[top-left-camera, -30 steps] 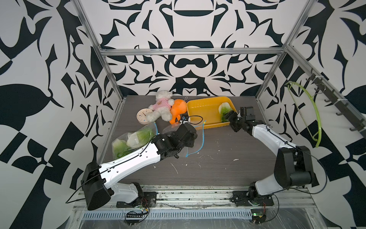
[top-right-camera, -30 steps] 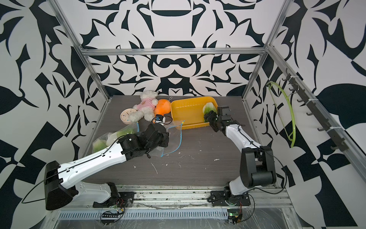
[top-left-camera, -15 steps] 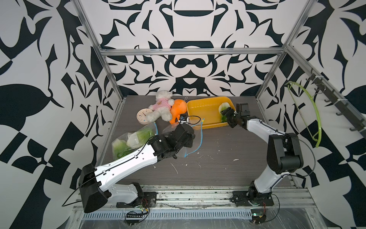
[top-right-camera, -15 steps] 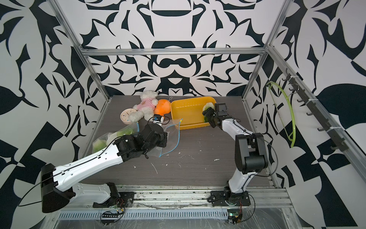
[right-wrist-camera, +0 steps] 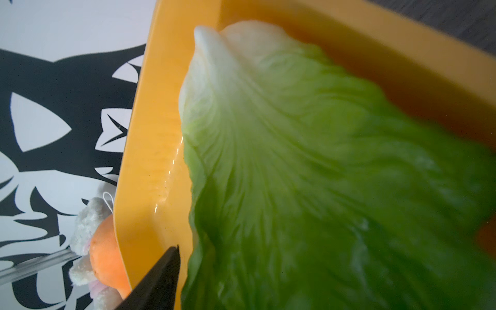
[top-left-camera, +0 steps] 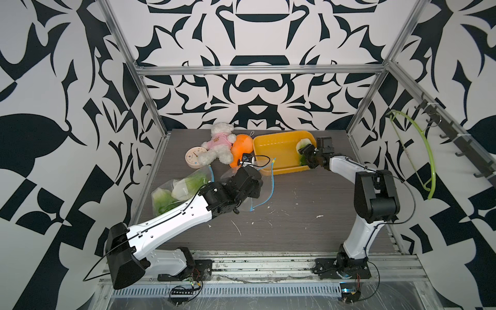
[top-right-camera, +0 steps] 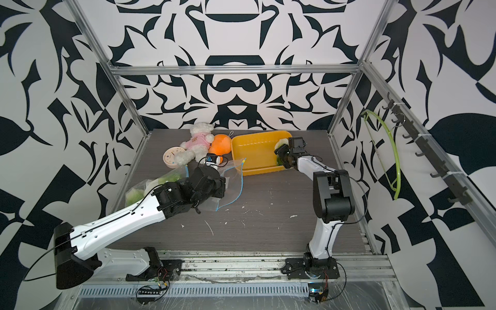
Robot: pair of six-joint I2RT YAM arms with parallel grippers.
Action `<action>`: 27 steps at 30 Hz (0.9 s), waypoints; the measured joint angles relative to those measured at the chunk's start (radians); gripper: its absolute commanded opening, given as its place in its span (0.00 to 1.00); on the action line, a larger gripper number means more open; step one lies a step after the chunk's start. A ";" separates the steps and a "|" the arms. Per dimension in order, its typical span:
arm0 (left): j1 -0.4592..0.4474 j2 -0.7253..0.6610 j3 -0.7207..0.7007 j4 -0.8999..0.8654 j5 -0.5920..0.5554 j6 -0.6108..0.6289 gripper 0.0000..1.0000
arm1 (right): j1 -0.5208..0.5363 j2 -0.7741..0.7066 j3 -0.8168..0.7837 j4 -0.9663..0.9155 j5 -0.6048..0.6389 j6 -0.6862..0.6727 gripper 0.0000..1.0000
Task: Put the chinese cabbages into a zipper bag and zip it
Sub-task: Pick up the Chinese cabbage from the basket.
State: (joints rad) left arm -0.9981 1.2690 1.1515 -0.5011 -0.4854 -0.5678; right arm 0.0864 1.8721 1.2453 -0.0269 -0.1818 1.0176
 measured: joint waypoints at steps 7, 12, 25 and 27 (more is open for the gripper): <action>0.005 0.000 0.000 0.003 0.001 0.000 0.00 | -0.008 0.048 0.090 -0.023 0.041 -0.048 0.41; 0.009 -0.001 -0.015 0.008 0.005 0.000 0.00 | -0.011 0.071 0.129 -0.029 0.053 -0.080 0.21; 0.019 -0.001 -0.015 0.010 0.013 0.008 0.00 | -0.014 0.077 0.159 -0.030 0.036 -0.175 0.00; 0.019 -0.001 -0.015 0.010 0.016 0.008 0.00 | -0.014 0.066 0.160 -0.036 0.024 -0.196 0.00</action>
State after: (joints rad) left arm -0.9791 1.2682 1.1362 -0.4911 -0.4698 -0.5598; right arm 0.0723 1.9385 1.4052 -0.0631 -0.1577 0.8219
